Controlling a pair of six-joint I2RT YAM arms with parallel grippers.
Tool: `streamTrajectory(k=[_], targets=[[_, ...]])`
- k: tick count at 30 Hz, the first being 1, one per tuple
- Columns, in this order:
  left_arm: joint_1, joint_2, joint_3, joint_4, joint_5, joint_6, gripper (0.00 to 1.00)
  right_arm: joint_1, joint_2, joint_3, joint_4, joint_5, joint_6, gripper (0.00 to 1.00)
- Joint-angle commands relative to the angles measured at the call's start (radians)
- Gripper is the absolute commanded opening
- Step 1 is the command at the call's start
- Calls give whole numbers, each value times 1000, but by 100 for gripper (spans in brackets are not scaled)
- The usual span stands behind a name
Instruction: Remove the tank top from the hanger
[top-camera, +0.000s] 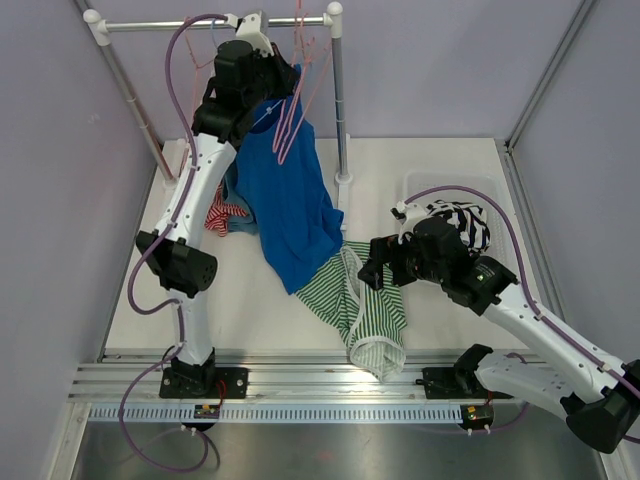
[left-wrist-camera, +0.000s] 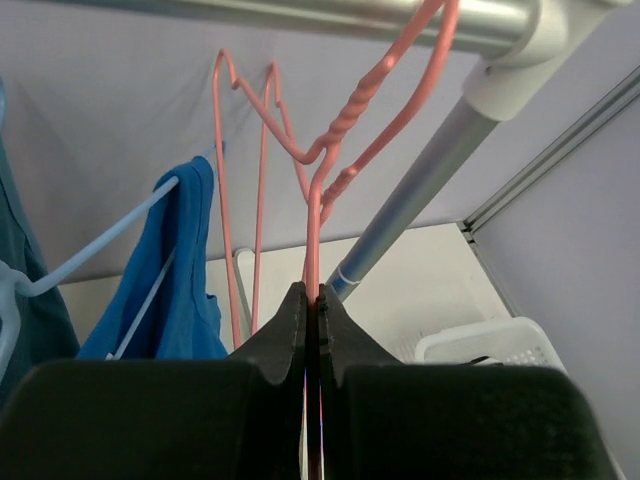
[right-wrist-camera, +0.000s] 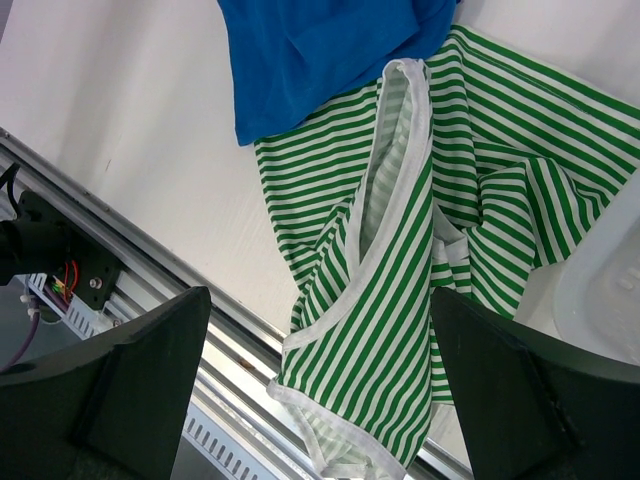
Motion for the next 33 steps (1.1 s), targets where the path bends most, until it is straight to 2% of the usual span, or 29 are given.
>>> streamTrajectory(k=[1, 5, 10, 11, 14, 15, 18, 21, 22, 26, 29, 32, 33], targets=[[3, 8, 38, 69, -31, -17, 0, -3, -18, -1, 14, -14, -11, 100], [4, 19, 35, 63, -34, -43, 0, -4, -21, -10, 24, -19, -8, 99], [3, -63, -154, 94, -57, -55, 0, -3, -9, -18, 47, -3, -19, 99], [1, -80, -187, 102, -62, -62, 3, -3, -1, -15, 48, 1, -20, 100], [3, -151, -287, 145, -60, -66, 24, -3, 20, -4, 53, 41, -20, 99], [3, -171, -295, 146, -57, -68, 44, -3, 30, 4, 53, 49, -24, 99], [3, -194, -287, 128, -36, -55, 60, -3, 100, 27, 47, 66, -36, 99], [0, -247, -298, 114, -19, -46, 70, -3, 221, 51, 42, 139, -14, 100], [-4, -283, -310, 112, -14, -39, 99, -3, 288, 58, 53, 144, -7, 100], [-16, -414, -411, 96, -57, -25, 99, -1, 457, 93, 100, 159, 6, 100], [-19, -563, -580, 92, -94, -26, 99, 14, 597, 143, 67, 167, 6, 100], [-22, -692, -777, 114, -140, -31, 99, 83, 695, 165, 37, 225, 6, 99], [-22, -778, -820, 114, -155, -34, 99, 105, 715, 166, 36, 234, 13, 99]])
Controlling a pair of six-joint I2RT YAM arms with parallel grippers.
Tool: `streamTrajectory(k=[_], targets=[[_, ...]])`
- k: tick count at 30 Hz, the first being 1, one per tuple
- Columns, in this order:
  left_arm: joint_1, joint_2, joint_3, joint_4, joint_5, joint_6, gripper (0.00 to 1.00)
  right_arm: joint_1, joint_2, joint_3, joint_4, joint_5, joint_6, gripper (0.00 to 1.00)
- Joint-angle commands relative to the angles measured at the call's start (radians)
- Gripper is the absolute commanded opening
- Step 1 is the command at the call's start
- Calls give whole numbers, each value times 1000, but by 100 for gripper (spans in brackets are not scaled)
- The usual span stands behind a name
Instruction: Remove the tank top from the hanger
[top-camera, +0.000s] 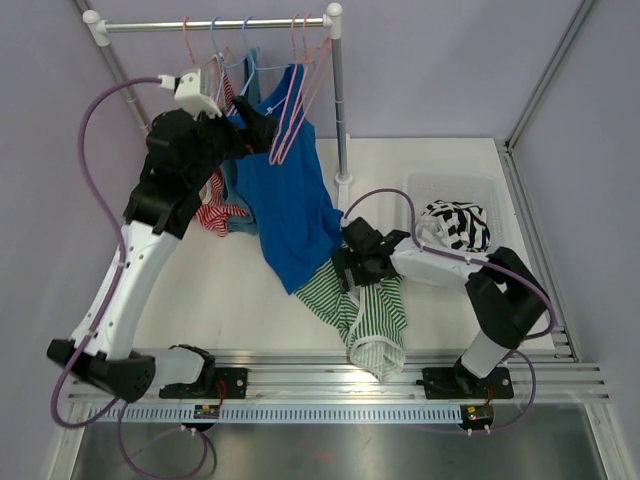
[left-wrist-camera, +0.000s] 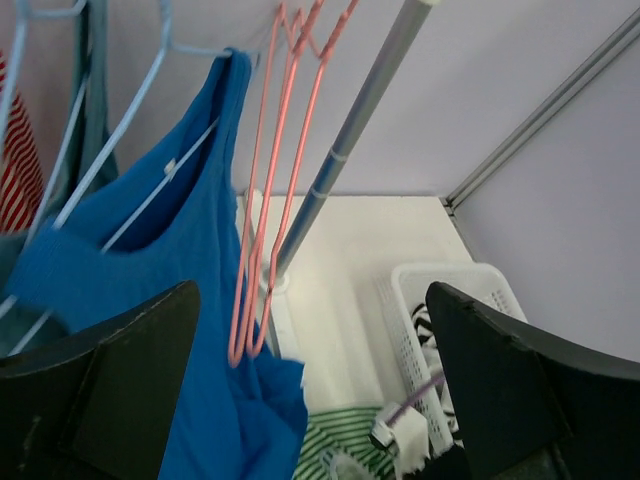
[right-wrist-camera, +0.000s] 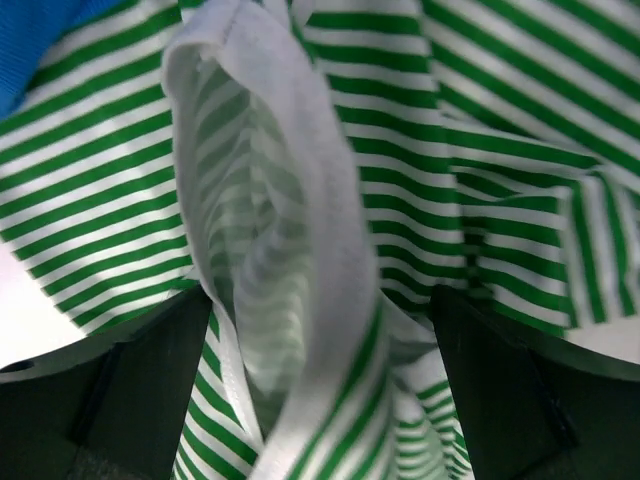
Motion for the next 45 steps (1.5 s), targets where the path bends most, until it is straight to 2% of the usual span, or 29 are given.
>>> streamTrajectory(k=[1, 7, 10, 11, 12, 14, 18, 21, 25, 31, 34, 35, 38, 45], targets=[[-3, -168, -193, 31, -90, -1, 99, 73, 79, 48, -13, 73, 42, 100], [-7, -459, -404, -42, -163, -24, 99, 122, 198, 37, -19, 168, 98, 97], [-7, -571, -490, -113, -218, -12, 99, 140, 175, 37, -17, 182, 91, 46], [-7, -597, -518, -151, -255, -6, 99, 146, 152, 39, -20, 188, 87, 8], [-7, -617, -528, -170, -275, 2, 99, 151, 94, 44, -51, 198, 78, 0], [-7, -663, -530, -238, -337, 14, 99, 162, 25, 74, -100, 244, 67, 0], [-7, -723, -513, -315, -349, 31, 99, 162, -173, 168, -248, 316, 24, 0], [-7, -760, -521, -343, -386, 52, 99, 162, -250, 281, -339, 379, 3, 0], [-7, -789, -556, -355, -444, 72, 99, 163, -290, 451, -425, 484, -40, 0], [-7, -801, -572, -363, -436, 100, 99, 147, -273, 698, -534, 662, -143, 0], [-7, -814, -579, -372, -436, 129, 99, 64, -238, 764, -548, 699, -181, 0], [-7, -818, -594, -366, -433, 135, 99, -28, -232, 766, -537, 684, -191, 0], [-7, -843, -625, -343, -420, 151, 99, -189, -221, 752, -494, 640, -206, 0], [-7, -890, -670, -296, -390, 154, 99, -451, -166, 575, -153, 488, -323, 0]])
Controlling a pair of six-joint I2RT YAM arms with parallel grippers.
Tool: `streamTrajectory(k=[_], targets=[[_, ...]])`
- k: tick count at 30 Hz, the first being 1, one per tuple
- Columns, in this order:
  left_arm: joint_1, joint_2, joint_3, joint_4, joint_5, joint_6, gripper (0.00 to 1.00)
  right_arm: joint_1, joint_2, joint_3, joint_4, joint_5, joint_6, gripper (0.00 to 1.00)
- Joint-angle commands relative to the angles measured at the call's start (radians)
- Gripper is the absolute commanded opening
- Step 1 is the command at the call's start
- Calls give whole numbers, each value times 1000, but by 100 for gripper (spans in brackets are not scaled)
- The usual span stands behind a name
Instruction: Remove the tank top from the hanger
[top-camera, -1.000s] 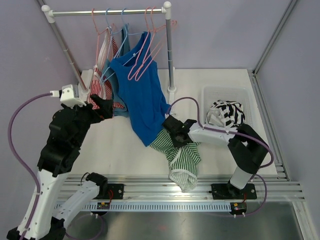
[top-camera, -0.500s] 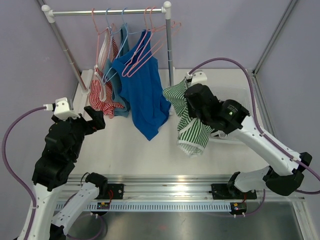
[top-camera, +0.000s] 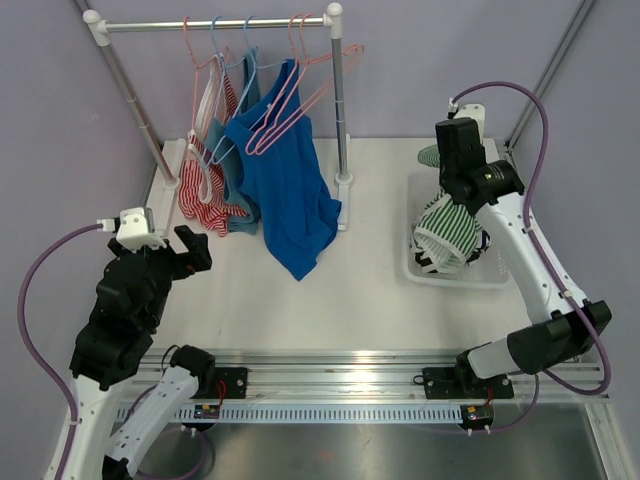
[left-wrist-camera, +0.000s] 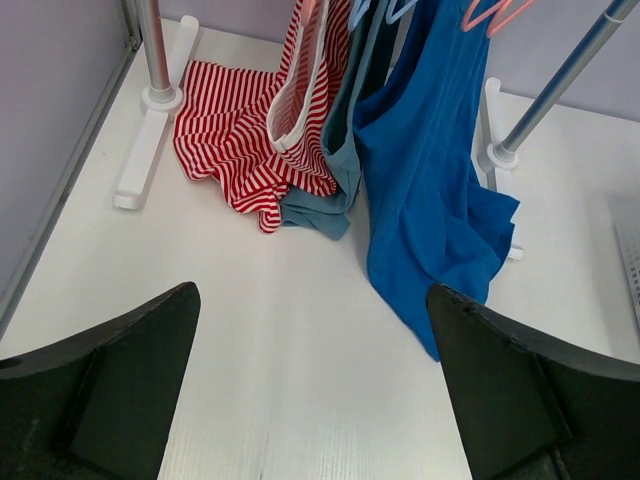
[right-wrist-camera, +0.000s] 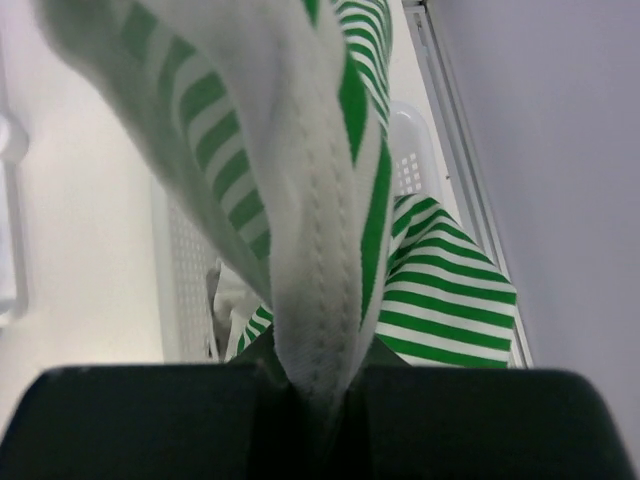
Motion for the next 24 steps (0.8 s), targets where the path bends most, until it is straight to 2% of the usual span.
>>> streamTrajectory(k=[1, 4, 9, 10, 13, 17, 21, 22, 23, 24], targets=[[-4, -30, -16, 85, 20, 27, 99, -112, 38, -120, 271, -86, -82, 0], [-4, -38, -37, 109, 47, 37, 99, -189, 77, -250, 463, -172, -95, 0], [-4, -37, -47, 109, 52, 44, 99, -234, 192, -373, 498, -307, 43, 0], [-6, -39, -47, 111, 59, 39, 99, -241, 237, -425, 511, -379, 62, 0], [-4, -41, -50, 117, 73, 34, 99, -266, 386, -438, 464, -533, 122, 0], [-4, -45, -34, 99, 12, 8, 99, -281, 498, -443, 428, -565, 177, 0], [-6, -47, -17, 79, -17, -38, 99, -296, 459, -442, 404, -525, 169, 0], [-4, -45, -16, 80, -17, -59, 99, -301, 419, -427, 397, -517, 165, 6], [-4, -45, -14, 82, -19, -61, 99, -303, 398, -410, 384, -505, 159, 33], [-4, -36, -10, 82, -13, -64, 99, -304, 361, -389, 337, -484, 146, 48]])
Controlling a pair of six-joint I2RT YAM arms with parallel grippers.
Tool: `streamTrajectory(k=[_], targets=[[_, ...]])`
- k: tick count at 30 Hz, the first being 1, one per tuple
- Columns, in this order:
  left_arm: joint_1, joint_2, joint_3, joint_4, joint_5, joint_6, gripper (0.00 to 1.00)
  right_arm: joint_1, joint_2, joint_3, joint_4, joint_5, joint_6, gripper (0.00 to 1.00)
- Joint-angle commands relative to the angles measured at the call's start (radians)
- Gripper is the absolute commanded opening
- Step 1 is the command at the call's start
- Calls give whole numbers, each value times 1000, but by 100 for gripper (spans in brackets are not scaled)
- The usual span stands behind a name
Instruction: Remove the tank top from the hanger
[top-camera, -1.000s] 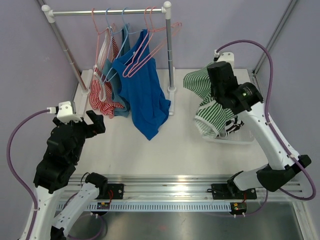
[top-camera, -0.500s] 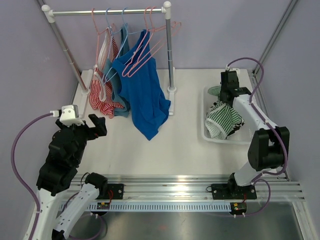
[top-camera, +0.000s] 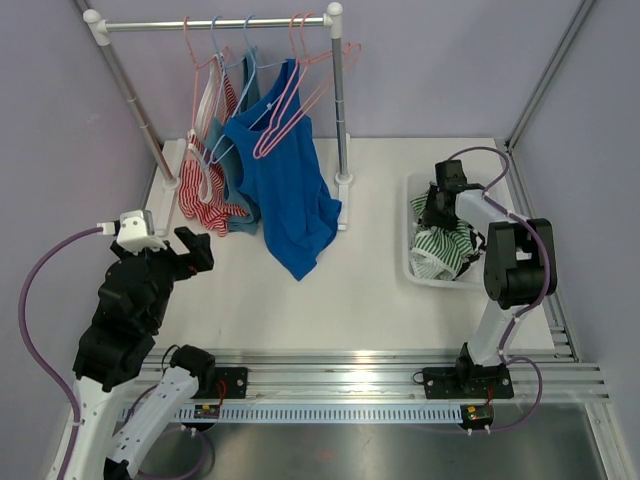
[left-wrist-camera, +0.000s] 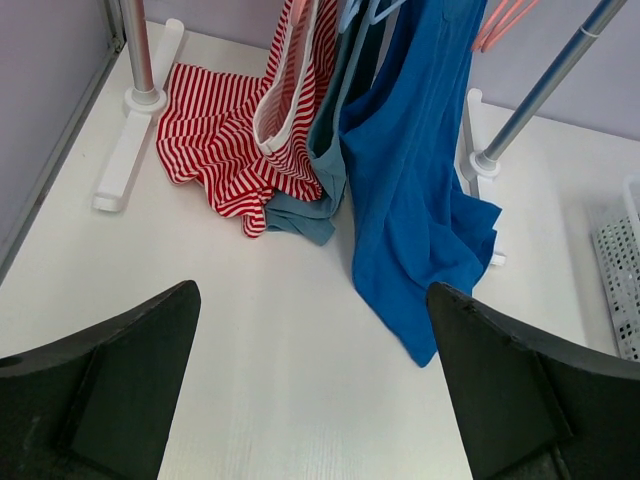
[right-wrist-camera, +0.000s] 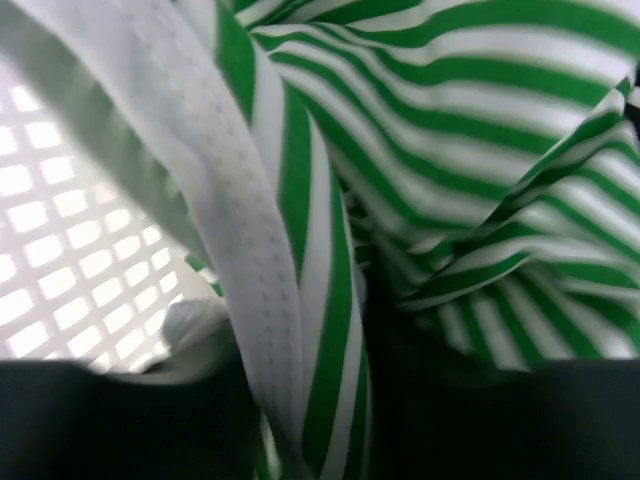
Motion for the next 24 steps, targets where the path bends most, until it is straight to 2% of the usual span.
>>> streamTrajectory(k=[1, 2, 4, 6, 9, 14, 16, 17, 18, 20, 21, 24], targets=[[-3, 7, 59, 21, -29, -44, 99, -9, -93, 62, -148, 34, -4, 55], [-3, 18, 77, 12, -24, -45, 99, -9, -114, 83, -165, 46, -11, 69], [-3, 73, 125, -31, -23, -45, 99, -9, -166, 145, -220, 80, -25, 77], [-3, 121, 217, -54, -12, -35, 99, -9, -215, 182, -265, 102, -33, 99], [-3, 211, 336, -89, 48, -12, 99, -9, -277, 250, -309, 131, -44, 99], [-3, 375, 490, -53, 178, 10, 99, -7, -428, 245, -312, 102, -38, 100], [-3, 425, 545, -24, 203, 22, 99, -7, -505, 177, -271, -20, -28, 100], [-3, 487, 571, -14, 200, 39, 99, -9, -601, 137, -187, -92, -7, 100], [-3, 518, 635, -1, 192, 47, 99, -7, -651, 42, -136, -272, 10, 99], [-3, 622, 704, 9, 201, 70, 99, -7, -781, -53, 23, -445, 69, 100], [-3, 662, 773, 19, 224, 90, 99, -7, -812, -113, 51, -561, 97, 99], [-2, 806, 892, 13, 295, 139, 99, -7, -890, -187, 102, -680, 194, 98]])
